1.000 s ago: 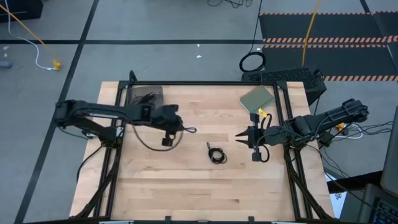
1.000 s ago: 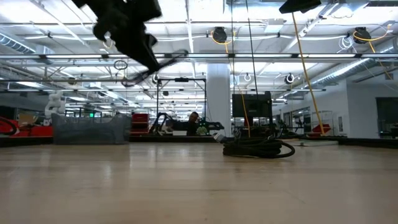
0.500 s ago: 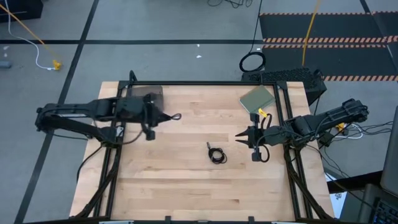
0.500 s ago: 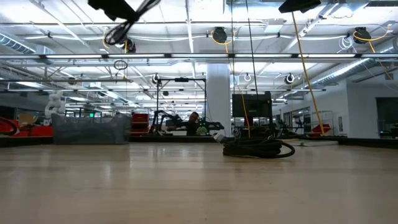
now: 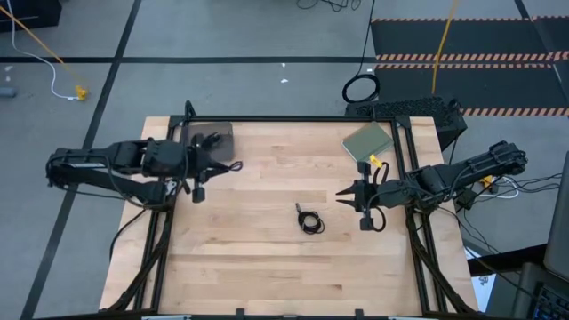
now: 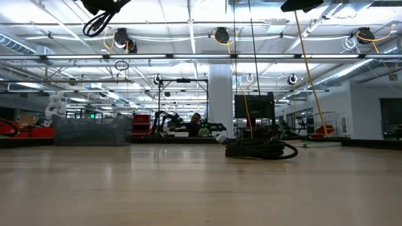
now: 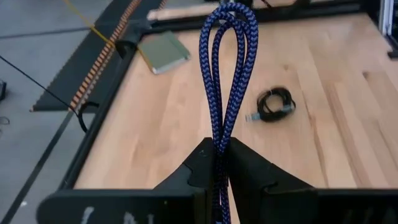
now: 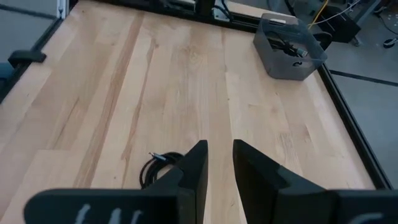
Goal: Pick and place USB-C Cables
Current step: Put the purple charger cable into the black bin
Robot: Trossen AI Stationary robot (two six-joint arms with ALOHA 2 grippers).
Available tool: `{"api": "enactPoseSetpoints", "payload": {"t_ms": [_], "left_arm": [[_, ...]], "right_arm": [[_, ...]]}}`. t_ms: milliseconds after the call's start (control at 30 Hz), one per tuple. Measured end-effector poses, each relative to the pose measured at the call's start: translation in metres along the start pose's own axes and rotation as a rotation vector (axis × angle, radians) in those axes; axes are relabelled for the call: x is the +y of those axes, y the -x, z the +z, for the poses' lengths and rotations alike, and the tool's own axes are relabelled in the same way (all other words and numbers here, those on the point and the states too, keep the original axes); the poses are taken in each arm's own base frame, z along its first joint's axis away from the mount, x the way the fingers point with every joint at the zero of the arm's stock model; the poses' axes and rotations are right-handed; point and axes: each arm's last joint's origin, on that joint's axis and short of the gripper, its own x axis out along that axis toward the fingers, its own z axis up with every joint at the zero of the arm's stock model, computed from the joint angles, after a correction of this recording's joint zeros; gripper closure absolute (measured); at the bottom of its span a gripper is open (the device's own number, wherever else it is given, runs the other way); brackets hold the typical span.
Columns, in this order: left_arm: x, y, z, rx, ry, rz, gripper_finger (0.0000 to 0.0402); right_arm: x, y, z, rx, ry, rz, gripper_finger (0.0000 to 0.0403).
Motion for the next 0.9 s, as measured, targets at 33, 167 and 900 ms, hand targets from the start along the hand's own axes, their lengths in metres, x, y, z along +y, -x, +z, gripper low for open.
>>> {"api": "enactPoseSetpoints", "payload": {"t_ms": [33, 167, 900], "left_arm": [[-0.001, 0.0, -0.001, 0.015, -0.004, -0.001, 0.036], [-0.004, -0.002, -0.003, 0.047, -0.001, 0.002, 0.036], [0.004, 0.003, -0.017, 0.189, -0.059, 0.284, 0.036]], "right_arm": [[0.0, 0.0, 0.001, -0.008, -0.011, 0.0, 0.0337], [0.0, 0.0, 0.004, -0.041, -0.036, 0.001, 0.0337], [0.0, 0.001, 0.012, -0.116, -0.041, 0.001, 0.0337]]}}
